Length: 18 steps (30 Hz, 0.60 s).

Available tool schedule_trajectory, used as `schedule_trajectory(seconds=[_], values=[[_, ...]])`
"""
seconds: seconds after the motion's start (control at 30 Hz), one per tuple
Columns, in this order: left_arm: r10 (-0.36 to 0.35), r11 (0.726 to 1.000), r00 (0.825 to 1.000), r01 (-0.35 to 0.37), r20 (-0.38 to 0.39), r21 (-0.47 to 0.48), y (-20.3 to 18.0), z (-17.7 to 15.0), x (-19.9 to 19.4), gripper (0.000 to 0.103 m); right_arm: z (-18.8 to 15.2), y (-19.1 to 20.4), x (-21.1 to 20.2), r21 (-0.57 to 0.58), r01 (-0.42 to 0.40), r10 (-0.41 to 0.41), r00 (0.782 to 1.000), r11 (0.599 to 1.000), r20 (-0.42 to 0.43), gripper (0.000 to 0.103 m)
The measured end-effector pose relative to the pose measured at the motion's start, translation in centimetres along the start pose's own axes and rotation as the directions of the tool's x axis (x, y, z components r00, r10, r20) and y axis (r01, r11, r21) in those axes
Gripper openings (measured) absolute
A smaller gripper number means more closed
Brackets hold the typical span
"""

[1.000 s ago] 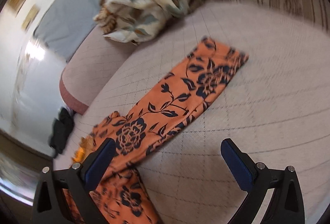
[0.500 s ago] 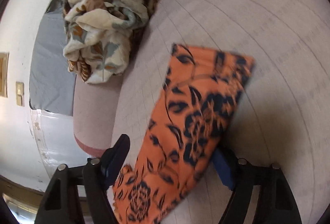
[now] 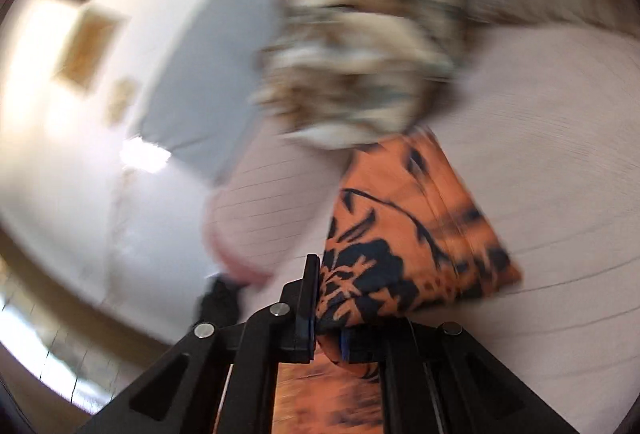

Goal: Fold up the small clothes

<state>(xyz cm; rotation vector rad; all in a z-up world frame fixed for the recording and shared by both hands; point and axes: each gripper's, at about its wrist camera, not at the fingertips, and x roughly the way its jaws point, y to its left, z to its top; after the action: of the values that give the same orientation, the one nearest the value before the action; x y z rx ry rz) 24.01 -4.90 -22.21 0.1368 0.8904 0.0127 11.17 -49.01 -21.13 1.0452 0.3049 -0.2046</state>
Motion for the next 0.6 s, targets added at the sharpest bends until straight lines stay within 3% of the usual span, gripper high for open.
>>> schedule_trajectory(seconds=[0.13, 0.2, 0.3, 0.4, 0.47, 0.5, 0.53, 0.6], values=[[0.013, 0.999, 0.999, -0.014, -0.034, -0.042, 2.1, 0.1, 0.9, 0.103, -3.7, 7.1, 1.3, -0.064, -0.191, 0.186, 0.98, 0.98, -0.073, 0.008], [0.014, 0.998, 0.999, -0.017, -0.047, -0.063, 3.0, 0.1, 1.3, 0.103, -6.8, 9.8, 3.3, -0.062, -0.263, 0.251, 0.955, 0.963, -0.156, 0.008], [0.029, 0.996, 0.999, -0.033, -0.037, -0.086, 4.5, 0.2, 1.2, 0.103, -11.8, 12.3, 7.0, -0.05, -0.311, 0.282, 0.911, 0.949, -0.302, 0.008], [0.05, 0.994, 0.998, -0.053, -0.032, -0.098, 5.4, 0.3, 1.4, 0.103, -16.4, 13.2, 10.3, -0.024, -0.317, 0.278, 0.864, 0.948, -0.419, 0.016], [0.059, 0.992, 0.997, -0.063, -0.039, -0.105, 5.7, 0.5, 1.8, 0.103, -20.2, 13.7, 12.3, 0.009, -0.327, 0.28, 0.793, 0.945, -0.541, 0.05], [0.059, 0.992, 0.997, -0.063, -0.041, -0.108, 5.8, 0.6, 1.9, 0.103, -21.9, 13.8, 13.1, 0.046, -0.338, 0.297, 0.743, 0.94, -0.599, 0.096], [0.054, 0.991, 0.998, -0.058, -0.041, -0.116, 5.9, 0.7, 2.0, 0.103, -22.8, 13.8, 13.4, 0.077, -0.344, 0.314, 0.714, 0.936, -0.625, 0.103], [0.047, 0.99, 0.998, -0.051, -0.027, -0.132, 6.1, 0.9, 1.9, 0.103, -24.2, 13.9, 13.4, 0.118, -0.381, 0.36, 0.665, 0.917, -0.654, 0.103]])
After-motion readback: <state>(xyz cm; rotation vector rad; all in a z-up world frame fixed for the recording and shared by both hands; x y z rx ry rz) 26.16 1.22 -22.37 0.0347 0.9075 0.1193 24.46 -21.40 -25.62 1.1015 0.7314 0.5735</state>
